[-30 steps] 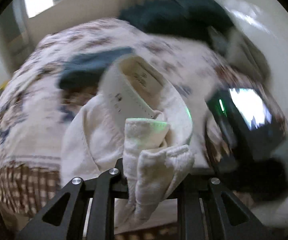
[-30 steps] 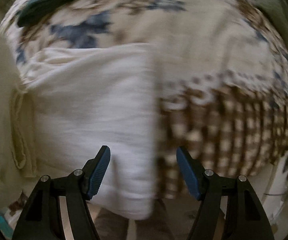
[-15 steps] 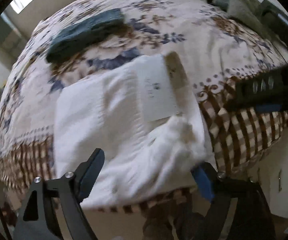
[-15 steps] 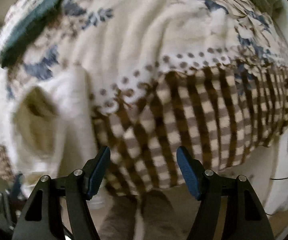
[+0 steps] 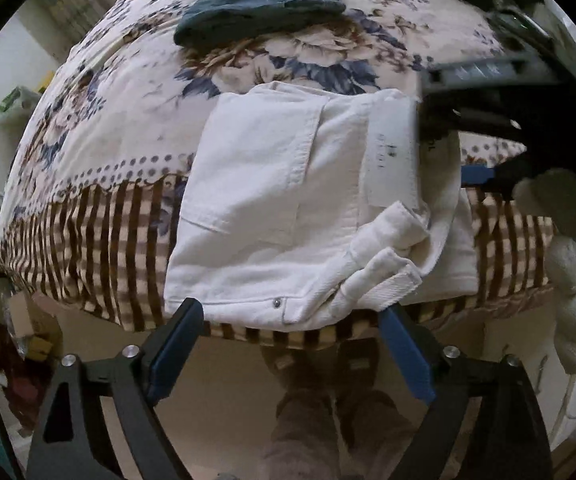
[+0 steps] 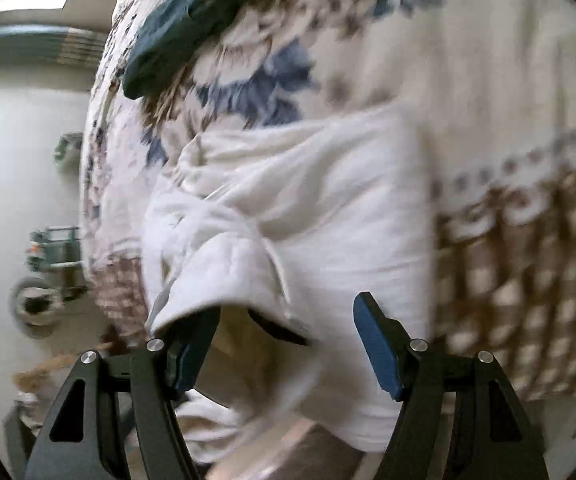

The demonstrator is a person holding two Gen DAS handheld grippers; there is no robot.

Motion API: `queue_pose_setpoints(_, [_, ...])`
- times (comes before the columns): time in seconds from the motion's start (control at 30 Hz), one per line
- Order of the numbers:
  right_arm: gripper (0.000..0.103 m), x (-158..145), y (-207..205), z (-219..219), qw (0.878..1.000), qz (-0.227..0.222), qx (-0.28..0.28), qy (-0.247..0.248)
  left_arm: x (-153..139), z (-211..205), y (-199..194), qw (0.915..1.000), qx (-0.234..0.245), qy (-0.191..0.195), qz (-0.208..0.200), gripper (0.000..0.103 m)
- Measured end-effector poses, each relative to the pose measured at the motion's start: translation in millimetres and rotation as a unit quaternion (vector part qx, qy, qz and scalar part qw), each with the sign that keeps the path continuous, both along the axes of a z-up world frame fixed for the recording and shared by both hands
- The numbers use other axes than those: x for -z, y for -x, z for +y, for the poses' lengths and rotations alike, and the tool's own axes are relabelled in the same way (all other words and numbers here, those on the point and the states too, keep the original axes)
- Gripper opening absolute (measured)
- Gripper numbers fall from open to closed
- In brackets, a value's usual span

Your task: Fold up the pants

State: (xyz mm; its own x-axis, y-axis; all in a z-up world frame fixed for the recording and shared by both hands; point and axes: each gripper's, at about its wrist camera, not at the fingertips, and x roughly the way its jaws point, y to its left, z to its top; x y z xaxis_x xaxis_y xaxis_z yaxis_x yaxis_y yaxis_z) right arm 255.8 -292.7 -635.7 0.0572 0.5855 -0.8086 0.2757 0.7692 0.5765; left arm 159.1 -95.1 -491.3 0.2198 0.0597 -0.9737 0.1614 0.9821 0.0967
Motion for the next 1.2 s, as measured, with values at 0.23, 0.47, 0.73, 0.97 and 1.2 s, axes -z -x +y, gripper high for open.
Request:
queue_pose_setpoints(0.23, [0.072, 19, 28, -9, 0.995, 0.007, 0.066, -0.079, 5, -16, -4, 0.9997, 0.019, -0.017, -0.003, 0.089])
queue_pose_setpoints(0.47, [0.074, 15, 39, -9, 0.996, 0.001, 0.012, -0.088, 11, -20, -8, 0.9994, 0.025, -0.023, 0.000, 0.089])
queue_pose_setpoints(0.73, [0.023, 41, 4, 49, 0.998, 0.002, -0.055, -0.014, 11, -25, -10, 0.9987, 0.031, -0.039, 0.012, 0.089])
queue_pose_setpoints(0.97, [0.017, -5, -9, 9, 0.999, -0.036, 0.005, 0.016, -35, 11, 0, 0.9942, 0.022, 0.099, 0.035, 0.089])
queue_pose_setpoints(1.2, [0.017, -41, -15, -62, 0.995, -0.042, 0.008, 0.091, -44, 65, -59, 0.9938, -0.047, 0.100, -0.018, 0.089])
